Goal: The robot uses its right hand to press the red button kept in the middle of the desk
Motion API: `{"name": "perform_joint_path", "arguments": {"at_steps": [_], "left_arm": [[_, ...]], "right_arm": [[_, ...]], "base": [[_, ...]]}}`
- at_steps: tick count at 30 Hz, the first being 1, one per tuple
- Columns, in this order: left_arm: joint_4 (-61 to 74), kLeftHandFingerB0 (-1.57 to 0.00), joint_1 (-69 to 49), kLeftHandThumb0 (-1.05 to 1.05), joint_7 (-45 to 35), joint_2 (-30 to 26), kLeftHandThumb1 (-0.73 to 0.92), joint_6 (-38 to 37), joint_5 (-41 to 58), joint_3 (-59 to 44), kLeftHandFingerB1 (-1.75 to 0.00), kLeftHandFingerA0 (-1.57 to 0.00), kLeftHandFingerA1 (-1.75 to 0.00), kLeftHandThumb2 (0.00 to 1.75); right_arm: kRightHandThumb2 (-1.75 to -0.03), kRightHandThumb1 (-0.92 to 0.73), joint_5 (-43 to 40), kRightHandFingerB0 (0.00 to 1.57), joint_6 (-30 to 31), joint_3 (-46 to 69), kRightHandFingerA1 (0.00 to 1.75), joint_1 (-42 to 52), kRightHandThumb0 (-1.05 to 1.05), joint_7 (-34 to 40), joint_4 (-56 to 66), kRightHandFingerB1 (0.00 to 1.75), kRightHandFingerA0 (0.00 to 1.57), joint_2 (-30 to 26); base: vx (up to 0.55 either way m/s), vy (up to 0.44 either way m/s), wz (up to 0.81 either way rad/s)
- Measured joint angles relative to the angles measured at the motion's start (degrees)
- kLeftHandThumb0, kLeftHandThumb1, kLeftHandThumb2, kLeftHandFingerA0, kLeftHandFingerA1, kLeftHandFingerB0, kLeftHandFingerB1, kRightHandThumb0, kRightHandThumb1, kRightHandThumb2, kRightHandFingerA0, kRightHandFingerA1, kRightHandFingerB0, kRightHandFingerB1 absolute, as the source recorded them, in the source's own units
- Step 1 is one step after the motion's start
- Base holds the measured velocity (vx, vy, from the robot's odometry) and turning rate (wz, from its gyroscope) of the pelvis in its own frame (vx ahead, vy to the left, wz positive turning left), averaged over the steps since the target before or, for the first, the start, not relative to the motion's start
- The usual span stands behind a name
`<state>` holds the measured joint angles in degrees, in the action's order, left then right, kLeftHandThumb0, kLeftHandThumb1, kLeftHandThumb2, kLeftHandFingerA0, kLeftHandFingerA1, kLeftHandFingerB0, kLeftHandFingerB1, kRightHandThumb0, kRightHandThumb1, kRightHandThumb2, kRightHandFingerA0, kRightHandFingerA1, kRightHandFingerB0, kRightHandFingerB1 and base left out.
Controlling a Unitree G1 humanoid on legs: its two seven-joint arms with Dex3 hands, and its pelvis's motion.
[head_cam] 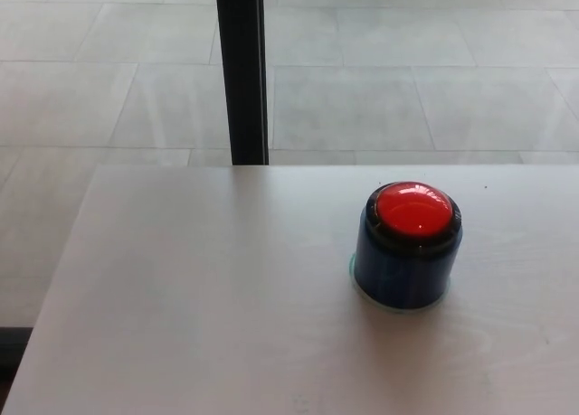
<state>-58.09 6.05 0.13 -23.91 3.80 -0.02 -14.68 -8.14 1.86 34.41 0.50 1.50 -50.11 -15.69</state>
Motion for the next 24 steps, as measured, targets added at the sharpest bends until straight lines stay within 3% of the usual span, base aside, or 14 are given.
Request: {"name": "perform_joint_path", "arguments": {"at_steps": [1, 2, 4, 5, 6, 7, 8, 9, 11, 17, 19, 20, 21, 24], "left_arm": [[-0.14, 0.0, 0.31, -0.59, 0.04, -0.19, 0.92, 0.0, 0.15, -0.35, -0.71, -0.27, -1.2, 1.03], [-0.61, 0.0, 1.11, -0.58, 0.15, -0.68, 0.92, 0.0, 0.57, -1.47, -0.64, -0.31, -1.02, 1.02], [-1.18, 0.0, 2.1, -0.59, 0.32, -1.18, 0.92, 0.01, 1.05, -2.94, -0.7, -0.22, -1.16, 1.04], [-1.45, 0.0, 2.56, -0.59, 0.38, -1.37, 0.92, 0.02, 1.32, -3.77, -0.71, -0.19, -1.14, 1.05], [-1.66, -0.01, 2.88, -0.39, 0.44, -1.52, 0.89, 0.02, 1.5, -4.37, -0.62, -0.19, -0.74, 1.42], [-2.08, -0.01, 3.38, -0.39, 0.52, -1.73, 0.89, 0.02, 1.84, -5.34, -0.62, -0.19, -0.74, 1.42], [-2.57, 0.0, 3.83, -0.6, 0.58, -1.99, 0.92, 0.03, 2.27, -6.27, -0.5, -0.18, -1.2, 1.06], [-3.13, 0.0, 4.31, -0.61, 0.68, -2.41, 0.92, 0.05, 2.71, -7.3, -0.5, -0.33, -0.95, 1.1], [-3.94, 0.0, 5.0, -0.6, 0.87, -3.06, 0.92, 0.07, 3.26, -8.73, -0.64, -0.24, -1.18, 1.06], [-7.1, 0.0, 7.01, -0.6, 2.01, -5.3, 0.92, 0.14, 4.96, -12.97, -0.74, -0.22, -1.19, 1.05], [-7.9, 0.0, 7.57, -0.63, 2.23, -5.77, 0.91, 0.14, 5.53, -14.02, -0.52, -0.4, -1.03, 1.08], [-8.24, 0.0, 7.78, -0.62, 2.37, -5.98, 0.92, 0.14, 5.8, -14.43, -0.55, -0.35, -0.98, 1.09], [-8.51, 0.0, 8.0, -0.61, 2.57, -6.12, 0.92, 0.14, 5.98, -14.84, -0.29, -0.17, -1.14, 1.04], [-9.29, 0.0, 8.49, -0.61, 2.8, -6.35, 0.92, 0.15, 6.47, -15.69, -0.49, -0.36, -0.98, 1.08]], "right_arm": [[-0.88, -0.59, -0.39, 0.32, 0.01, 0.86, 1.75, -0.28, -0.43, 0.07, 0.0, 1.42, 0.67, -0.06], [-0.77, -0.68, -1.57, 0.31, 0.05, 3.27, 1.74, -0.96, -0.46, 0.32, -0.01, 1.37, 0.35, -0.31], [-0.83, -0.62, -3.08, 0.4, 0.09, 6.6, 1.75, -1.74, -0.48, 0.66, -0.11, 1.32, 0.63, -0.65], [-0.81, -0.58, -3.8, 0.57, 0.12, 8.33, 1.75, -2.21, -0.52, 0.94, -0.27, 1.42, 1.13, -0.88], [-0.83, -0.59, -4.33, 0.51, 0.12, 9.62, 1.75, -2.62, -0.55, 1.22, -0.43, 1.42, 1.17, -1.1], [-0.83, -0.59, -5.19, 0.51, 0.13, 11.68, 1.75, -3.32, -0.55, 1.68, -0.77, 1.42, 1.17, -1.59], [-0.85, -0.61, -6.01, 0.43, 0.13, 13.6, 1.75, -3.97, -0.55, 2.22, -1.04, 1.28, 1.11, -2.23], [-0.81, -0.68, -6.9, 0.26, 0.13, 15.84, 1.75, -4.83, -0.53, 2.87, -1.34, 1.0, 0.8, -3.14], [-1.18, -0.58, -8.19, 0.17, 0.13, 18.94, 0.78, -6.27, -0.27, 3.89, -2.19, 0.58, 0.53, -5.01], [-1.18, -0.51, -12.25, 0.89, 0.12, 28.05, 1.34, -13.12, -0.4, 8.31, -3.9, 0.91, 1.01, -14.1], [-1.21, -0.54, -13.27, 0.99, -0.01, 29.74, 1.45, -16.37, -0.49, 9.49, -4.67, 1.1, 1.47, -17.54], [-1.15, -0.51, -13.89, 0.93, -0.03, 30.43, 1.62, -18.43, -0.49, 10.14, -4.99, 1.34, 1.32, -19.34], [-1.14, -0.36, -14.46, 1.18, -0.07, 30.8, 1.52, -20.52, -0.55, 10.8, -5.14, 1.32, 1.53, -20.96], [-1.15, -0.37, -15.6, 1.08, -0.08, 30.82, 1.67, -26.18, -0.51, 11.75, -4.27, 1.54, 1.38, -23.73]], "base": [[0.0, 0.0, 0.0], [0.0, 0.0, 0.0], [0.0, 0.0, 0.0], [0.0, 0.0, 0.0], [0.0, 0.0, 0.0], [0.0, 0.0, 0.0], [0.0, 0.0, 0.0], [0.0, 0.0, 0.0], [0.0, 0.0, 0.0], [0.0, 0.0, 0.0], [0.0, 0.0, 0.0], [0.0, 0.0, 0.0], [0.0, 0.0, 0.0], [0.0, 0.0, 0.0]]}}
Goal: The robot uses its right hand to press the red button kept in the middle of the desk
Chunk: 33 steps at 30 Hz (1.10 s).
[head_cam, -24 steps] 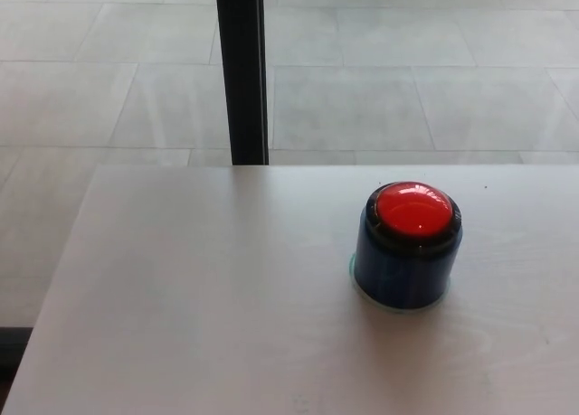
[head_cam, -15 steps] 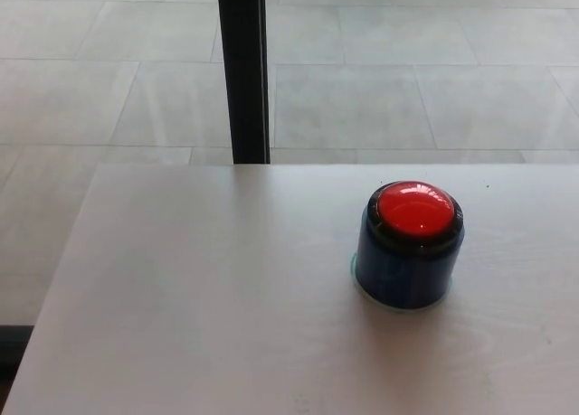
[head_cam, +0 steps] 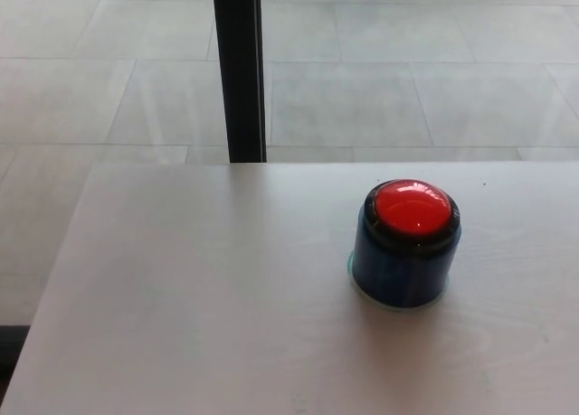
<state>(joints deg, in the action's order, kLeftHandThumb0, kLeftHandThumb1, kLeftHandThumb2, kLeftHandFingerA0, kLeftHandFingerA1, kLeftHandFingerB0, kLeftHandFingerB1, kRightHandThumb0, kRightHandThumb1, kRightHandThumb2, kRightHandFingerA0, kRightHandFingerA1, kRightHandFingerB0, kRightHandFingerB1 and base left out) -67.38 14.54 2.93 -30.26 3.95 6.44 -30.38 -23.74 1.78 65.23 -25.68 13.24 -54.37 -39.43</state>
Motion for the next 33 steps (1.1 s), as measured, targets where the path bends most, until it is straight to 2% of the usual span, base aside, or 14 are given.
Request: {"name": "perform_joint_path", "arguments": {"at_steps": [3, 5, 6, 7, 9, 12, 13, 14, 18, 24, 27, 28, 32, 33], "left_arm": [[-0.98, 0.0, 0.5, -0.59, 0.54, -0.76, 0.92, 0.07, 0.74, -0.52, -0.76, -0.34, -1.32, 1.05], [-1.1, 0.0, 0.79, -0.6, 0.65, -1.1, 0.92, 0.12, 0.99, -0.62, -0.58, -0.53, -1.16, 1.03], [-1.16, 0.0, 0.89, -0.59, 0.8, -1.25, 0.92, 0.14, 1.1, -0.61, -0.08, -0.2, -1.0, 1.03], [-1.19, 0.0, 0.92, -0.59, 0.95, -1.34, 0.92, 0.17, 1.15, -0.59, -0.08, -0.2, -1.0, 1.03], [-1.2, 0.0, 0.91, -0.58, 0.96, -1.34, 0.92, 0.17, 1.19, -0.58, -0.72, -0.21, -1.2, 1.04], [-1.3, 0.0, 0.92, -0.63, 0.99, -1.35, 0.92, 0.17, 1.3, -0.63, -0.54, -0.3, -0.94, 1.06], [-1.36, -0.01, 0.92, -0.6, 1.0, -1.35, 0.92, 0.19, 1.39, -0.66, -0.77, -0.28, -1.19, 1.06], [-1.44, 0.0, 0.94, -0.58, 1.01, -1.35, 0.92, 0.22, 1.48, -0.62, -0.65, -0.18, -0.97, 1.05], [-1.47, 0.0, 1.13, -0.6, 1.11, -1.36, 0.92, 0.26, 1.64, -0.4, -0.8, -0.3, -1.31, 1.02], [-1.83, 0.0, 1.33, -0.61, 1.21, -1.48, 0.92, 0.49, 1.84, 0.19, -0.71, -0.24, -1.26, 1.05], [-1.81, 0.0, 1.3, -0.63, 1.36, -1.52, 0.92, 0.56, 1.91, 0.47, -0.51, -0.38, -1.01, 1.06], [-1.9, 0.0, 1.31, -0.4, 1.5, -1.53, 0.86, 0.61, 2.01, 0.4, -0.61, -0.26, -0.78, 1.4], [-2.46, -0.01, 1.43, -0.62, 1.67, -1.56, 0.92, 0.63, 2.43, 0.51, -0.72, -0.17, -1.05, 1.04], [-2.46, 0.0, 1.43, -0.62, 1.7, -1.57, 0.92, 0.66, 2.57, 0.55, -0.53, -0.44, -1.07, 1.06]], "right_arm": [[-1.44, -0.23, -1.65, 1.11, 0.91, -2.17, 1.66, -6.39, -0.47, 0.54, 3.09, 1.42, 1.34, -1.68], [-1.42, -0.17, -2.21, 1.11, 1.43, -3.82, 1.63, -8.71, -0.58, 0.41, 5.13, 1.53, 1.35, -1.76], [-1.28, -0.31, -2.48, 1.06, 1.82, -5.42, 1.57, -10.02, -0.59, 0.3, 7.28, 1.45, 1.32, -1.56], [-1.28, -0.31, -2.67, 1.06, 2.07, -7.33, 1.57, -11.06, -0.59, -0.07, 9.79, 1.45, 1.32, -0.99], [-1.41, -0.24, -2.86, 1.01, 2.48, -9.97, 1.69, -12.47, -0.52, -0.41, 13.61, 1.52, 1.18, 0.22], [-1.51, -0.28, -3.49, 0.95, 3.53, -14.48, 1.75, -15.03, -0.27, -0.88, 19.33, 1.54, 1.12, 2.89], [-1.45, -0.38, -3.68, 0.72, 3.93, -15.95, 1.75, -15.99, -0.24, -1.08, 20.89, 1.68, 1.03, 3.79], [-1.36, -0.44, -3.9, 0.69, 4.43, -18.47, 1.75, -17.91, -0.25, -1.57, 22.92, 1.68, 0.99, 5.35], [-1.27, -0.49, -4.27, 0.68, 5.68, -26.32, 1.75, -23.39, -0.27, -3.58, 26.67, 1.64, 0.96, 10.33], [-1.28, -0.48, -4.03, 0.72, 7.82, -38.53, 1.75, -28.73, -0.29, -6.02, 30.1, 1.63, 1.0, 19.36], [-1.34, -0.43, -3.65, 0.75, 8.32, -42.24, 1.75, -29.12, -0.31, -6.9, 30.9, 1.63, 1.01, 22.71], [-1.39, -0.4, -3.54, 0.76, 8.39, -43.26, 1.75, -29.13, -0.3, -7.2, 31.0, 1.62, 1.04, 23.73], [-1.4, -0.38, -2.64, 0.78, 8.74, -48.04, 1.75, -29.14, -0.31, -8.29, 30.8, 1.67, 1.05, 27.55], [-1.4, -0.36, -2.22, 0.8, 8.69, -49.2, 1.75, -29.14, -0.3, -8.74, 30.21, 1.6, 1.04, 28.24]], "base": [[0.0, 0.0, 0.0], [0.0, 0.0, 0.0], [0.0, 0.0, 0.0], [0.0, 0.0, 0.0], [0.0, 0.0, 0.0], [0.0, 0.0, 0.0], [0.0, 0.0, 0.0], [0.0, 0.0, 0.0], [0.0, 0.0, 0.0], [-0.02, -0.007, 0.02], [-0.04, -0.013, 0.05], [0.0, 0.0, 0.0], [0.0, 0.0, 0.0], [0.0, 0.0, 0.0]]}}
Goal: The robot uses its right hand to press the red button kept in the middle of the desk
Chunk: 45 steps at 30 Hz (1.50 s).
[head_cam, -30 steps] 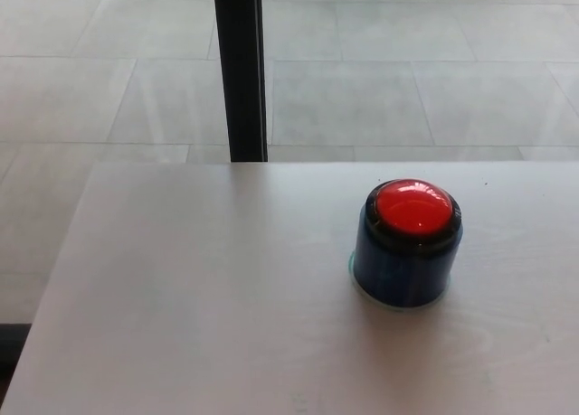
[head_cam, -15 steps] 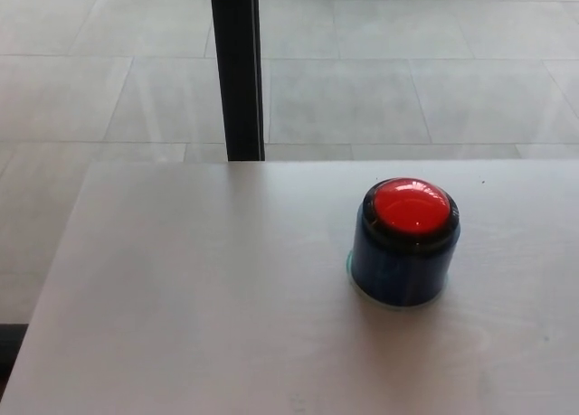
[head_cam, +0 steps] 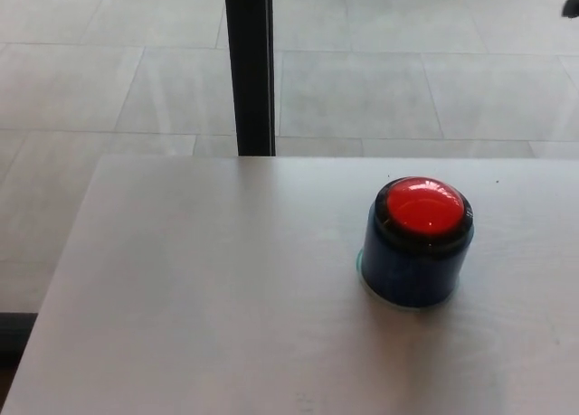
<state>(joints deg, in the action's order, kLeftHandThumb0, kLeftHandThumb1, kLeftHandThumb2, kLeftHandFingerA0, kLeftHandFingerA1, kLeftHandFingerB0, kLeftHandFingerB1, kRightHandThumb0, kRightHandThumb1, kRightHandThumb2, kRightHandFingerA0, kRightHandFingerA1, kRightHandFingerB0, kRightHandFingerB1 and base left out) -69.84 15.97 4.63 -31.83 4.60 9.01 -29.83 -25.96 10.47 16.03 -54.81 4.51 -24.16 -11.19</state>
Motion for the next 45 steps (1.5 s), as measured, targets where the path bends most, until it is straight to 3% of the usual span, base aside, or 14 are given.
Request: {"name": "perform_joint_path", "arguments": {"at_steps": [4, 10, 14, 16, 19, 20, 23, 24, 26, 27, 31, 33, 34, 45], "left_arm": [[-0.03, 0.0, 0.16, -0.6, 0.24, 0.0, 0.92, 0.02, 0.42, 0.03, -0.73, -0.24, -1.23, 1.06], [-0.05, 0.0, 0.19, -0.4, 0.28, -0.01, 0.89, 0.13, 0.53, 1.04, -0.61, -0.14, -0.71, 1.42], [-0.02, 0.0, 0.18, -0.59, 0.28, -0.02, 0.92, 0.18, 0.57, 1.61, -0.19, -0.06, -0.89, 1.06], [-0.01, 0.0, 0.18, -0.4, 0.27, -0.02, 0.87, 0.21, 0.69, 1.69, -0.61, -0.12, -0.7, 1.41], [0.05, 0.0, 0.15, -0.63, 0.27, -0.02, 0.92, 0.33, 0.97, 1.52, -0.5, -0.21, -0.88, 1.1], [0.07, 0.0, 0.12, -0.4, 0.27, -0.02, 0.88, 0.33, 1.03, 1.53, -0.61, -0.13, -0.71, 1.42], [0.05, 0.0, 0.14, -0.39, 0.26, -0.05, 0.88, 0.5, 1.06, 1.95, -0.61, -0.16, -0.72, 1.42], [0.05, 0.0, 0.14, -0.6, 0.26, -0.07, 0.92, 0.51, 1.05, 2.1, -0.63, -0.16, -0.9, 1.08], [0.05, 0.0, 0.13, -0.6, 0.25, -0.13, 0.92, 0.51, 1.04, 2.38, -0.63, -0.15, -0.91, 1.08], [0.05, -0.01, 0.13, -0.4, 0.25, -0.16, 0.89, 0.51, 1.05, 2.46, -0.61, -0.16, -0.73, 1.43], [0.09, 0.0, 0.14, -0.39, 0.27, -0.17, 0.89, 0.51, 1.2, 2.38, -0.61, -0.17, -0.73, 1.42], [0.12, -0.01, 0.17, -0.61, 0.27, -0.17, 0.92, 0.51, 1.22, 2.42, -0.74, -0.17, -1.09, 1.05], [0.13, -0.01, 0.22, -0.4, 0.27, -0.17, 0.9, 0.51, 1.27, 2.37, -0.62, -0.19, -0.75, 1.43], [0.13, 0.0, 0.7, -0.4, 0.2, -0.19, 0.89, 0.52, 2.03, 2.0, -0.61, -0.17, -0.73, 1.43]], "right_arm": [[-1.31, -0.44, 1.64, 0.74, -0.13, -3.94, 1.75, 0.29, -0.27, -1.11, -2.79, 1.67, 1.03, 3.5], [-1.28, -0.44, 3.15, 0.72, -0.21, -6.49, 1.75, 1.87, -0.29, -2.4, -5.34, 1.63, 0.96, 7.3], [-1.28, -0.45, 5.02, 0.72, -0.23, -9.58, 1.75, 4.1, -0.27, -2.95, -6.23, 1.62, 0.98, 9.46], [-1.28, -0.46, 6.0, 0.73, -0.22, -10.88, 1.75, 5.48, -0.26, -3.06, -6.25, 1.67, 0.99, 10.07], [-1.21, -0.51, 7.29, 0.73, -0.22, -12.34, 1.75, 7.42, -0.28, -3.24, -6.38, 1.65, 0.95, 11.27], [-1.2, -0.52, 7.62, 0.73, -0.21, -12.65, 1.75, 7.94, -0.28, -3.32, -6.4, 1.65, 0.96, 11.47], [-1.23, -0.5, 8.35, 0.72, -0.18, -13.31, 1.75, 9.35, -0.29, -3.85, -6.42, 1.64, 0.95, 11.75], [-1.25, -0.48, 8.6, 0.68, -0.18, -13.39, 1.75, 9.61, -0.29, -4.01, -6.55, 1.69, 0.99, 11.79], [-1.28, -0.46, 8.98, 0.68, -0.19, -13.44, 1.75, 9.9, -0.29, -4.3, -6.8, 1.71, 0.99, 11.86], [-1.28, -0.46, 9.27, 0.69, -0.19, -13.4, 1.75, 10.12, -0.28, -4.5, -6.85, 1.7, 0.99, 11.92], [-1.3, -0.46, 10.17, 0.68, -0.2, -13.31, 1.75, 11.73, -0.27, -4.71, -7.01, 1.72, 0.98, 12.28], [-1.28, -0.47, 10.45, 0.69, -0.52, -13.05, 1.75, 11.85, -0.25, -4.7, -7.52, 1.71, 0.98, 12.63], [-1.25, -0.51, 10.57, 0.73, -0.7, -12.89, 1.75, 11.86, -0.25, -4.68, -7.83, 1.65, 0.96, 12.85], [-1.31, -0.45, 11.67, 0.75, -3.95, -10.03, 1.75, 11.2, -0.27, -3.66, -12.79, 1.65, 1.03, 15.26]], "base": [[0.0, 0.0, 0.0], [0.0, 0.0, 0.0], [0.0, 0.0, 0.0], [0.0, 0.0, 0.0], [0.0, 0.0, 0.0], [0.0, 0.0, 0.0], [0.0, 0.0, 0.0], [0.0, 0.0, 0.0], [0.0, 0.0, 0.0], [0.0, 0.0, 0.0], [0.0, 0.0, 0.0], [0.0, 0.0, 0.0], [0.0, 0.0, 0.0], [0.0, 0.0, 0.0]]}}
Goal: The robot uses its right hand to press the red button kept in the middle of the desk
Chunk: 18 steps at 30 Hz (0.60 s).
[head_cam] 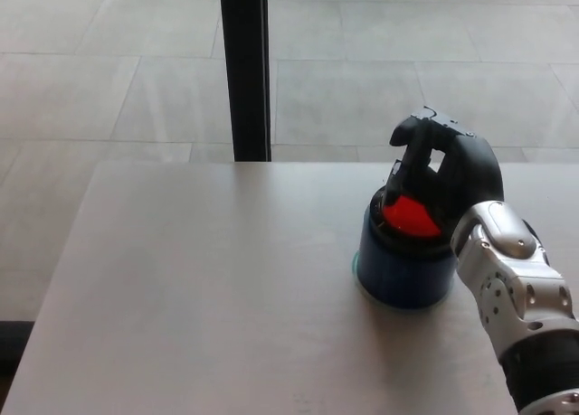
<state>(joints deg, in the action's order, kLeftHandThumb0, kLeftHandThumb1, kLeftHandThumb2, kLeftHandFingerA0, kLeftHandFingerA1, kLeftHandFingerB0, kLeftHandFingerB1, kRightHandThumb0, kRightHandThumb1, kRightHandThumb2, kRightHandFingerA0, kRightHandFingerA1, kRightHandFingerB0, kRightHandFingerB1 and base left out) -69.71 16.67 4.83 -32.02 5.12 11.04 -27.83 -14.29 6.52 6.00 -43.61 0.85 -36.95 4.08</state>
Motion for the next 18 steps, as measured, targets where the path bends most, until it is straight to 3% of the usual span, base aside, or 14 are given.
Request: {"name": "perform_joint_path", "arguments": {"at_steps": [1, 4, 6, 7, 8, 11, 12, 15, 16, 17, 18], "left_arm": [[0.0, -0.01, -0.01, -0.4, 0.0, 0.0, 0.89, 0.0, 0.0, 0.15, -0.62, -0.24, -0.77, 1.42], [0.01, 0.0, 0.0, -0.4, 0.0, -0.02, 0.9, 0.01, 0.2, 0.35, -0.62, -0.14, -0.71, 1.44], [0.05, 0.0, 0.0, -0.4, -0.04, -0.08, 0.88, 0.01, 0.25, 0.62, -0.61, -0.16, -0.72, 1.43], [0.06, 0.0, 0.0, -0.62, -0.04, -0.11, 0.92, 0.0, 0.28, 0.67, -0.73, -0.23, -1.22, 1.08], [0.06, 0.0, 0.0, -0.4, -0.04, -0.14, 0.89, 0.01, 0.3, 0.76, -0.61, -0.13, -0.71, 1.43], [0.06, 0.0, 0.0, -0.39, -0.05, -0.21, 0.9, 0.0, 0.36, 0.84, -0.61, -0.12, -0.7, 1.43], [0.06, 0.0, -0.01, -0.62, -0.05, -0.27, 0.92, 0.01, 0.39, 0.84, -0.75, -0.16, -1.1, 1.08], [0.1, -0.02, -0.06, -0.61, -0.05, -0.33, 0.92, -0.01, 0.39, 0.93, -0.79, -0.18, -1.09, 1.08], [0.11, -0.04, -0.07, -0.61, -0.05, -0.33, 0.92, -0.01, 0.39, 0.96, -0.68, -0.29, -0.9, 1.1], [0.1, -0.04, -0.07, -0.61, -0.05, -0.33, 0.92, -0.01, 0.4, 1.02, -0.68, -0.29, -0.9, 1.1], [0.1, -0.01, -0.06, -0.62, -0.05, -0.34, 0.92, 0.0, 0.4, 1.07, -0.81, -0.14, -1.11, 1.05]], "right_arm": [[-1.3, -0.46, 0.05, 0.75, -0.29, 0.27, 1.75, -0.01, -0.28, 0.05, -0.51, 1.66, 1.02, 0.15], [-1.22, -0.55, 0.17, 0.73, -1.14, 1.2, 1.75, -0.15, -0.3, 0.11, -1.95, 1.66, 1.0, 0.39], [-1.2, -0.56, 0.14, 0.73, -1.62, 1.94, 1.75, -0.44, -0.3, 0.1, -2.8, 1.66, 1.0, 0.48], [-1.19, -0.56, 0.14, 0.72, -1.81, 2.23, 1.75, -0.59, -0.29, 0.09, -3.13, 1.64, 1.0, 0.48], [-1.23, -0.54, 0.15, 0.71, -1.93, 2.43, 1.75, -0.74, -0.29, 0.09, -3.35, 1.63, 0.99, 0.46], [-1.26, -0.5, 0.18, 0.71, -1.89, 2.8, 1.75, -1.45, -0.26, 0.09, -3.53, 1.63, 0.98, 0.26], [-1.28, -0.5, 0.18, 0.72, -1.69, 3.12, 1.75, -1.66, -0.28, 0.11, -3.62, 1.63, 0.98, 0.18], [-1.22, -0.54, 0.08, 0.73, -0.95, 3.93, 1.75, -2.26, -0.32, 0.13, -3.45, 1.6, 1.0, -0.03], [-1.22, -0.52, 0.08, 0.74, -0.72, 4.0, 1.75, -2.39, -0.32, 0.12, -3.37, 1.6, 1.0, -0.07], [-1.22, -0.52, 0.09, 0.74, -0.18, 4.08, 1.75, -2.67, -0.32, 0.11, -3.22, 1.6, 1.0, -0.21], [-1.24, -0.5, 0.1, 0.76, 0.38, 4.11, 1.75, -3.06, -0.32, 0.1, -3.1, 1.6, 1.0, -0.36]], "base": [[0.0, 0.0, 0.0], [0.0, 0.0, 0.0], [0.0, 0.0, 0.0], [0.0, 0.0, 0.0], [0.0, 0.0, 0.0], [0.0, 0.0, 0.0], [0.0, 0.0, 0.0], [0.0, 0.0, 0.0], [0.0, 0.0, 0.0], [0.0, 0.0, 0.0], [0.0, 0.0, 0.0]]}}
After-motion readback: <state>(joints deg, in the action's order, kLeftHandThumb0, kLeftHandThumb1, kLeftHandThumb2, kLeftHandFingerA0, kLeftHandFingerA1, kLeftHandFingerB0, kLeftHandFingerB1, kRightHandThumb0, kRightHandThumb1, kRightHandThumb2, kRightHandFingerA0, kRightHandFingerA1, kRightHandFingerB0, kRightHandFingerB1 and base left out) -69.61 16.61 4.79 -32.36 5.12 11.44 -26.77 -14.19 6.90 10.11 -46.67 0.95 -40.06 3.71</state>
